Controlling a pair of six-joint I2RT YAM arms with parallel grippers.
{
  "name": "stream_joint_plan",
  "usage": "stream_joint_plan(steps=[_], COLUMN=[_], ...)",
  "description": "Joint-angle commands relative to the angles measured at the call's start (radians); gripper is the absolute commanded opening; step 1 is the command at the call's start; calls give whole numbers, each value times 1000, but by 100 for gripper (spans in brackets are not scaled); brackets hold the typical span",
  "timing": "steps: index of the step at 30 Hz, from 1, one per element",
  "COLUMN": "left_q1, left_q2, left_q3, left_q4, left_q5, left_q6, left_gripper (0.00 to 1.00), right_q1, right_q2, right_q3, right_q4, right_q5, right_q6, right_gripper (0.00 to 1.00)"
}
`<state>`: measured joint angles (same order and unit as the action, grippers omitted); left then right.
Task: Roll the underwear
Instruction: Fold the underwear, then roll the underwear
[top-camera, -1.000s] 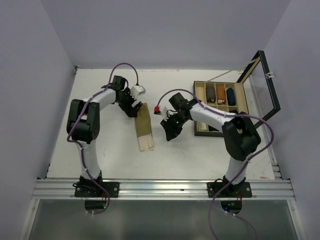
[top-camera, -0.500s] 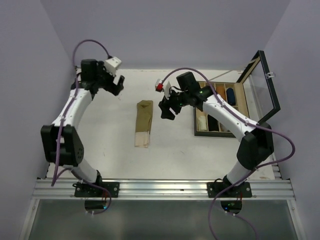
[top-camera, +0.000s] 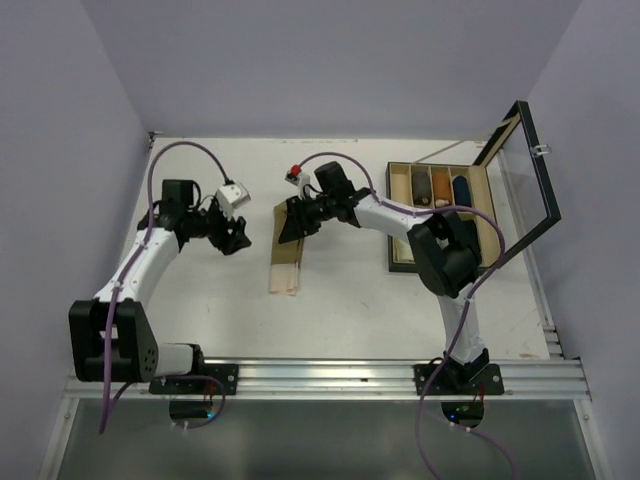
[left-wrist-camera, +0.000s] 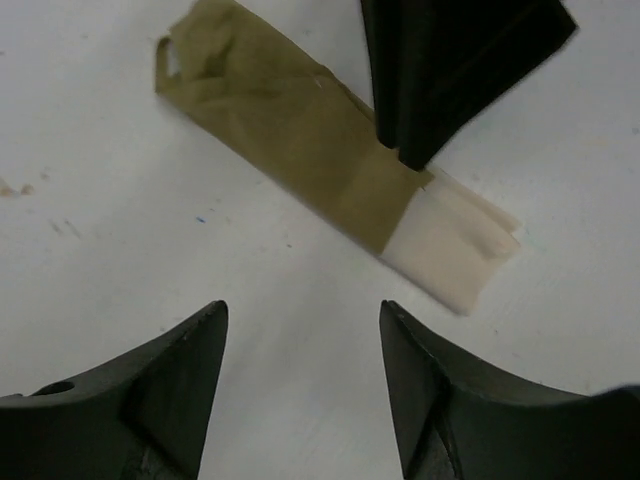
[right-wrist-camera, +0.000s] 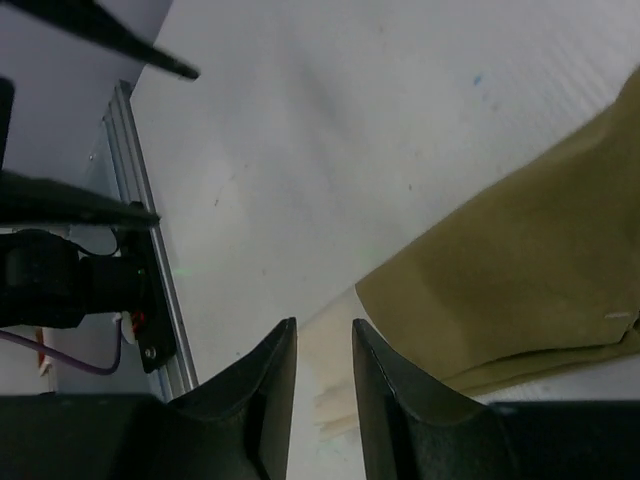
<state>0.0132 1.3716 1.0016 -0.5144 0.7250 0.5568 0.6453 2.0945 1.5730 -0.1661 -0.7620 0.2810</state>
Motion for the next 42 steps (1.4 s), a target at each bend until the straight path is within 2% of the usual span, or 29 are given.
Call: stream_joint_plan(steps=[1, 5, 10, 13, 17, 18, 21, 26, 33, 42], left_q1=[-112, -241, -331, -334, -334, -334, -334, -334, -343, -407], left_q2=[-163, -241, -256, -226, -172, -166, -137, -102, -68, -48], left_q3=[-119, -253, -366, -385, -385, -383, -385, -412, -437, -472], left_q4=[25, 37, 1, -4, -74, -79, -98, -99, -76, 28], left_q5=[27, -2, 25, 5, -13, -15, -19, -27, -39, -38], left_q6=[161, 348, 627, 767, 1076, 1115, 1264, 1468, 1585, 1554], left_gripper=[65, 64, 58, 54, 45, 42, 39, 38, 41, 42], right_q1=[-6, -9, -9, -13, -15, -15, -15, -15, -13, -15], right_q2=[15, 53, 137, 136, 121, 122, 127, 134, 148, 167], right_q3=[-74, -217, -245, -269, -275, -272, -258, -260, -246, -238], right_q4=[189, 269, 287, 281, 182, 169, 84, 36, 8, 2], right_q5=[-86, -88, -74, -62, -59, -60, -56, -59, -60, -60], right_q6=[233, 259, 274, 267, 195, 179, 121, 80, 63, 72], right_gripper=[33, 32, 28, 27, 27, 27, 26, 25, 24, 24])
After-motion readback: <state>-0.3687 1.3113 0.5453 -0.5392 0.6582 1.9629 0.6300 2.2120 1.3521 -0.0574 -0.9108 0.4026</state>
